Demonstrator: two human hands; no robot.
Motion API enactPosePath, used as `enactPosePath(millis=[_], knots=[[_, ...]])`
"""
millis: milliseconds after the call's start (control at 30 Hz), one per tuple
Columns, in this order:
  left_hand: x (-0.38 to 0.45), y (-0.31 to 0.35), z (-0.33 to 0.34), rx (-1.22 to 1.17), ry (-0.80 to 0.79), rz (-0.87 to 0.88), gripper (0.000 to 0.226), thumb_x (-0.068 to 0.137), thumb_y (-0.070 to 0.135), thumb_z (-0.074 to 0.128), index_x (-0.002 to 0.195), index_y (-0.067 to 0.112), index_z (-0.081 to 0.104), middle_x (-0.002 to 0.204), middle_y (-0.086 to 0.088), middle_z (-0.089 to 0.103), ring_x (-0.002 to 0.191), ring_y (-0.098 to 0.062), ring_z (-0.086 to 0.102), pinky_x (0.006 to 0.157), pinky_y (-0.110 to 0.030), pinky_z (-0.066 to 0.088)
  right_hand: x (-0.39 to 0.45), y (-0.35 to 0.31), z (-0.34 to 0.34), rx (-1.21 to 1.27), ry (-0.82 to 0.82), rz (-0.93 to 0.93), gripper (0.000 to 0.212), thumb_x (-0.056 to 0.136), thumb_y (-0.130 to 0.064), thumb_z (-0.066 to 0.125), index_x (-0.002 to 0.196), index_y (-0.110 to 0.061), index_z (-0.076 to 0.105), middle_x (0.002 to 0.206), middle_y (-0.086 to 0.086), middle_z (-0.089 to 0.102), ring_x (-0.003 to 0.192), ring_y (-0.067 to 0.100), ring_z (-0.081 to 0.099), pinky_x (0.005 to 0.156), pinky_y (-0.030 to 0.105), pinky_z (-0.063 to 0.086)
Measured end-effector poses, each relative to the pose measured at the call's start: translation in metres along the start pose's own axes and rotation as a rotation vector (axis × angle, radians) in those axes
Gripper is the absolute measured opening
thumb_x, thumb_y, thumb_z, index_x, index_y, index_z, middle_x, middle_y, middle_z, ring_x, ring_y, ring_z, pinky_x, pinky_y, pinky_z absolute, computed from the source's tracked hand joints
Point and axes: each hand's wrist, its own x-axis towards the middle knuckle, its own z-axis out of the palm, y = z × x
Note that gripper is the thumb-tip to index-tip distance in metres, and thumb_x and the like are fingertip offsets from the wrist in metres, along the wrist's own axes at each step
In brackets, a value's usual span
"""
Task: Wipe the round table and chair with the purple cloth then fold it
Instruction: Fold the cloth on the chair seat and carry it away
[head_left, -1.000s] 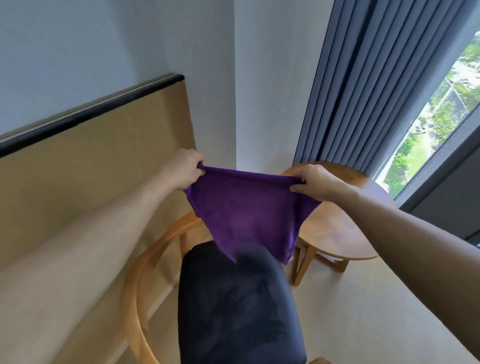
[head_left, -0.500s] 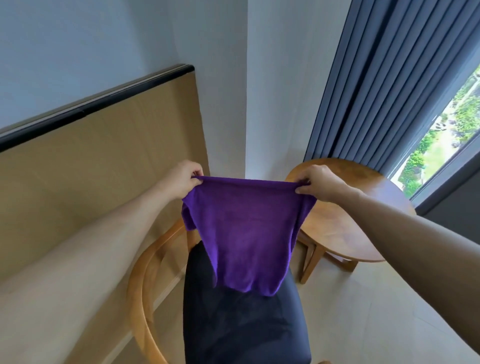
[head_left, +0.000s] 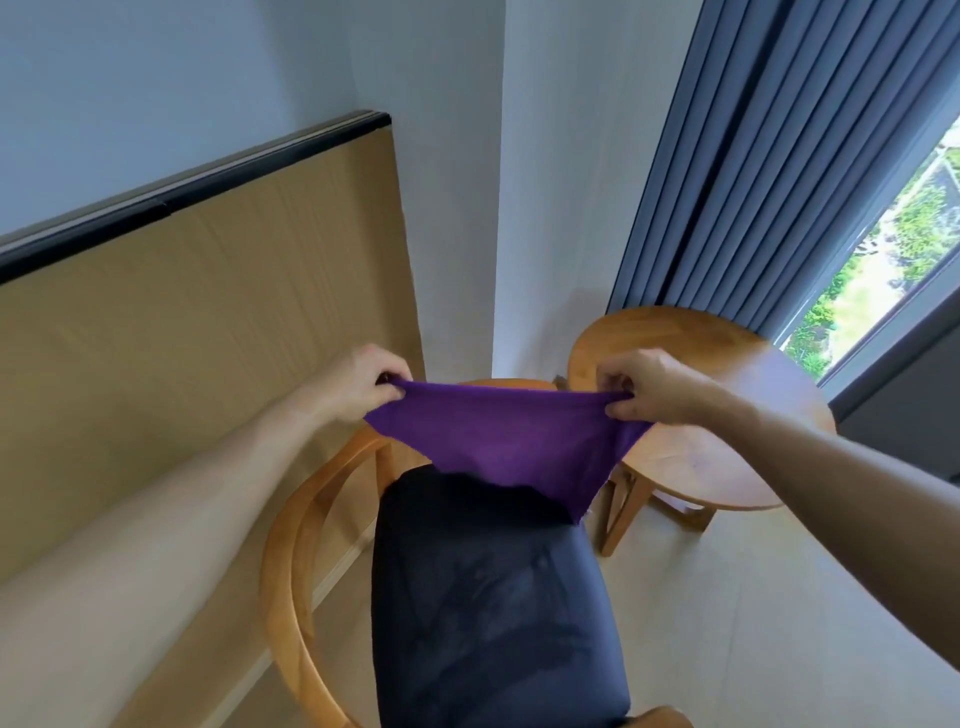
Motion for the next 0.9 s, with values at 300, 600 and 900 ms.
enactPosePath(millis=[300,600,900], knots=[[-0.030,-0.039,0.229,0.128,-0.463,-0.009,0.015,0.089,0.014,0.065,0.100,0.022,0.073,0.102,0.006,0.067,0.096,-0.012,0.063,0.082,-0.029,0.051,-0.030,0.044,0.253,-0.035,-0.452,-0.045,0.018,0.070,-0.013,0.062,0.078,-0.024,0.050,0.091,0.002,0.060,0.085,0.021,0.055,0.070,0.031,0.042],[-0.056,-0.069,0.391,0.123,-0.777,-0.085,0.006,0.089,0.022,0.068,0.095,0.020,0.070,0.105,0.003,0.063,0.095,-0.016,0.063,0.080,-0.031,0.052,-0.050,0.060,0.412,-0.009,-0.847,0.023,0.010,0.078,-0.025,0.065,0.088,-0.023,0.068,0.099,0.003,0.066,0.096,0.024,0.060,0.069,0.026,0.046],[-0.025,-0.075,0.418,0.347,-0.269,-0.321,0.048,0.091,0.019,0.068,0.133,0.018,0.045,0.132,-0.003,0.055,0.122,-0.022,0.053,0.104,-0.040,0.045,-0.023,0.068,0.431,-0.219,-0.341,0.208,0.066,0.086,-0.024,0.059,0.147,-0.021,0.034,0.144,-0.001,0.040,0.129,0.023,0.040,0.100,0.035,0.042]])
